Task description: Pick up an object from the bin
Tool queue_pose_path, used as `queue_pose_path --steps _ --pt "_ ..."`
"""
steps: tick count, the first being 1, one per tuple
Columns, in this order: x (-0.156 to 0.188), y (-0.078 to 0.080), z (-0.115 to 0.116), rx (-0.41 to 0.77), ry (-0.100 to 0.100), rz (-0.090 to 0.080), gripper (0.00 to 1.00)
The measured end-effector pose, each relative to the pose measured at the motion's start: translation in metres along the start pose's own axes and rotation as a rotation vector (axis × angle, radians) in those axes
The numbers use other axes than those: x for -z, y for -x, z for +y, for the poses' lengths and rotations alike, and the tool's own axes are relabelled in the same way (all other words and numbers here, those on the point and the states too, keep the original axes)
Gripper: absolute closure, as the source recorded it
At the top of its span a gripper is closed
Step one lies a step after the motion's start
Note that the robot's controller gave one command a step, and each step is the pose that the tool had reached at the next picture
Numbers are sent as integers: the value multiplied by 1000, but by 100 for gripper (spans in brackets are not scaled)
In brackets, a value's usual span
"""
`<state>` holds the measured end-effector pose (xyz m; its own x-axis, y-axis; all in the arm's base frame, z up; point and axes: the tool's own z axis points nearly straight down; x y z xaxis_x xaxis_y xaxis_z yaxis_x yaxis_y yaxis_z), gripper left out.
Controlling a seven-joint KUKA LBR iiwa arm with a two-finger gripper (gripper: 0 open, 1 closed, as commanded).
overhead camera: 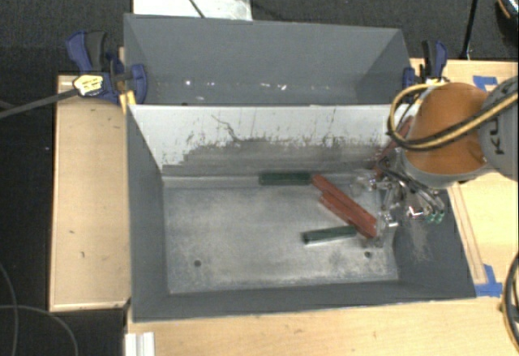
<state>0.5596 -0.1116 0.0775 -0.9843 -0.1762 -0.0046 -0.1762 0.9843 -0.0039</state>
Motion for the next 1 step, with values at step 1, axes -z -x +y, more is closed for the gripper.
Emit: queue_pose_path --steps 1 --pt "0 1 5 5 3 0 100"
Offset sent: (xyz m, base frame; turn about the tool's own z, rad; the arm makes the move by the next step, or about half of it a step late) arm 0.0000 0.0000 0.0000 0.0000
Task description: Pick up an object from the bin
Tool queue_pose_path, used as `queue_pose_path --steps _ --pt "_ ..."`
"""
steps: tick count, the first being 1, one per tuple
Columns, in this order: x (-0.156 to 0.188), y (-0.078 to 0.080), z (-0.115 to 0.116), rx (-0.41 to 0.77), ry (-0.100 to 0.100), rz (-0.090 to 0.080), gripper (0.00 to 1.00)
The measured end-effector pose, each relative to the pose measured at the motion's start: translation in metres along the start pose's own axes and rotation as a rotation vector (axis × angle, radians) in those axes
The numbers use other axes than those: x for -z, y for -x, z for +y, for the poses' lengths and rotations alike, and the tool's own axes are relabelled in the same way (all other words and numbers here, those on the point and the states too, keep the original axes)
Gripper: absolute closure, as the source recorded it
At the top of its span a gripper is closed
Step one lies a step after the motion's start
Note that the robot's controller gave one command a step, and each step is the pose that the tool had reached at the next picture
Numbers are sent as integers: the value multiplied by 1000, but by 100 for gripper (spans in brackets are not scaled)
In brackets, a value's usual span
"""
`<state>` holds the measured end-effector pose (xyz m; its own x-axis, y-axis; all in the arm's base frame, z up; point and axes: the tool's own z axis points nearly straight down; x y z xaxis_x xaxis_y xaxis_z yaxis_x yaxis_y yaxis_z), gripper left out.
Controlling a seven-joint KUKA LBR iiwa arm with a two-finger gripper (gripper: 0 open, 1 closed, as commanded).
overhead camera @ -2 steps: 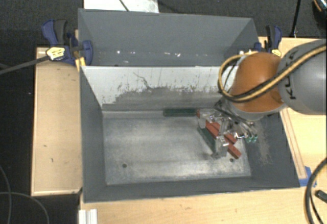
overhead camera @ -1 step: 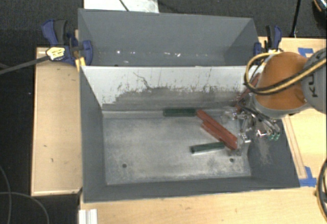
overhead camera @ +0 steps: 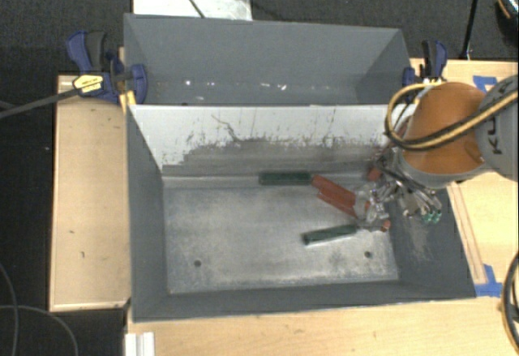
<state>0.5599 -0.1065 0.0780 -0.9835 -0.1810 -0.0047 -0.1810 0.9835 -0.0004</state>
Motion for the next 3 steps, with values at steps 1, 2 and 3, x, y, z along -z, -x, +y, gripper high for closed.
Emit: queue_pose_path --steps 1,2,3 --pt "0 0 0 -1 0 0 0" --pt "-7 31 25 62 0 -3 0" --pt "-5 32 24 57 0 -6 100"
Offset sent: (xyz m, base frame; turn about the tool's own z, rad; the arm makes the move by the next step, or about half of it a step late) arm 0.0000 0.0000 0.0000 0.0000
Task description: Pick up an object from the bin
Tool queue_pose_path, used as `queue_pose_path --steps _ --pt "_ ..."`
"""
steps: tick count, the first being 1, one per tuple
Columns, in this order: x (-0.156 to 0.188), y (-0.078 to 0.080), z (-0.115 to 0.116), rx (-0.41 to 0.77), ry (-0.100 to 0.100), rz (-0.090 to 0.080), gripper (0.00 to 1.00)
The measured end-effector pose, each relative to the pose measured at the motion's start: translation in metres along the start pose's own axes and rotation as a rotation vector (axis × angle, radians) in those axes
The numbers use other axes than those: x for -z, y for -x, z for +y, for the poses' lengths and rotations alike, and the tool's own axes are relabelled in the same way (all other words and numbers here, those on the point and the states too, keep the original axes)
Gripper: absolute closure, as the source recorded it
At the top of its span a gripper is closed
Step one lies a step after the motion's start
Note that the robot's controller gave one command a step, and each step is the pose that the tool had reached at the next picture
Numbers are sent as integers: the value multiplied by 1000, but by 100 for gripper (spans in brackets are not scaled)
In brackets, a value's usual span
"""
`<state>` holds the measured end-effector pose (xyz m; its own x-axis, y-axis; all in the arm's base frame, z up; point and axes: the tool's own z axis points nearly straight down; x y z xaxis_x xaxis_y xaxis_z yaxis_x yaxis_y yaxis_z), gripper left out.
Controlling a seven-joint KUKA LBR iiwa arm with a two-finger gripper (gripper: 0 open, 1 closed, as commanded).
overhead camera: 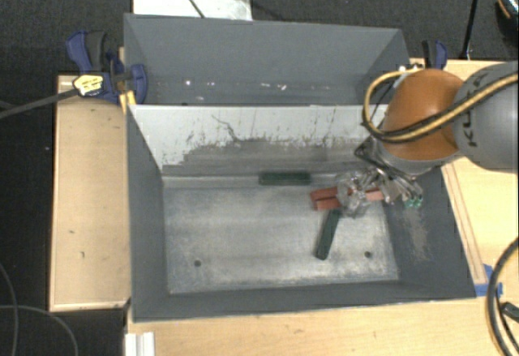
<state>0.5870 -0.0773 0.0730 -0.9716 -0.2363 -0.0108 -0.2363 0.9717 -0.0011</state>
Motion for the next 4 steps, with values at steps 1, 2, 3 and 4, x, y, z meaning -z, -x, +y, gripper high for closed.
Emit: queue_pose_path --steps 1,2,3,4 --pt "-2 -2 0 0 0 5 0" --pt "0 -1 0 -2 0 1 100" --pt "-2 -2 0 -3 1 5 0" --pt "-2 17 40 -174 0 1 0"
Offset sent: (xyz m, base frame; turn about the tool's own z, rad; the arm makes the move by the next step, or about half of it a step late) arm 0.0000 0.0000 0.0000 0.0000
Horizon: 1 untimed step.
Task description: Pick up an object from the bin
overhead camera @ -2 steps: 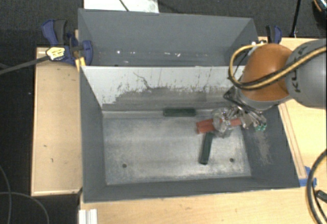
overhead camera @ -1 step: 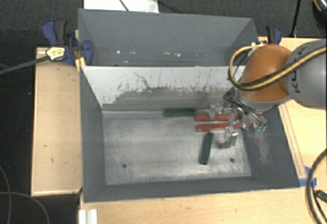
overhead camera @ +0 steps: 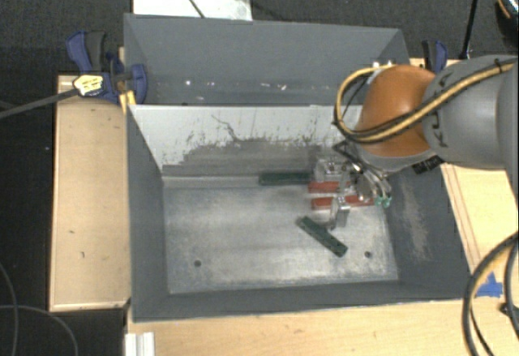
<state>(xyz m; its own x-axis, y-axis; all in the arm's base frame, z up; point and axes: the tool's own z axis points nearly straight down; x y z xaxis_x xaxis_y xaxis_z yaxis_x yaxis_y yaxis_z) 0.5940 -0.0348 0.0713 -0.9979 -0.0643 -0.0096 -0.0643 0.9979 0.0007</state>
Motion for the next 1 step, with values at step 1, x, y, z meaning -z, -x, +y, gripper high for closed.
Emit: queue_pose_path --steps 1 --pt "2 1 -1 -1 -1 -1 100"
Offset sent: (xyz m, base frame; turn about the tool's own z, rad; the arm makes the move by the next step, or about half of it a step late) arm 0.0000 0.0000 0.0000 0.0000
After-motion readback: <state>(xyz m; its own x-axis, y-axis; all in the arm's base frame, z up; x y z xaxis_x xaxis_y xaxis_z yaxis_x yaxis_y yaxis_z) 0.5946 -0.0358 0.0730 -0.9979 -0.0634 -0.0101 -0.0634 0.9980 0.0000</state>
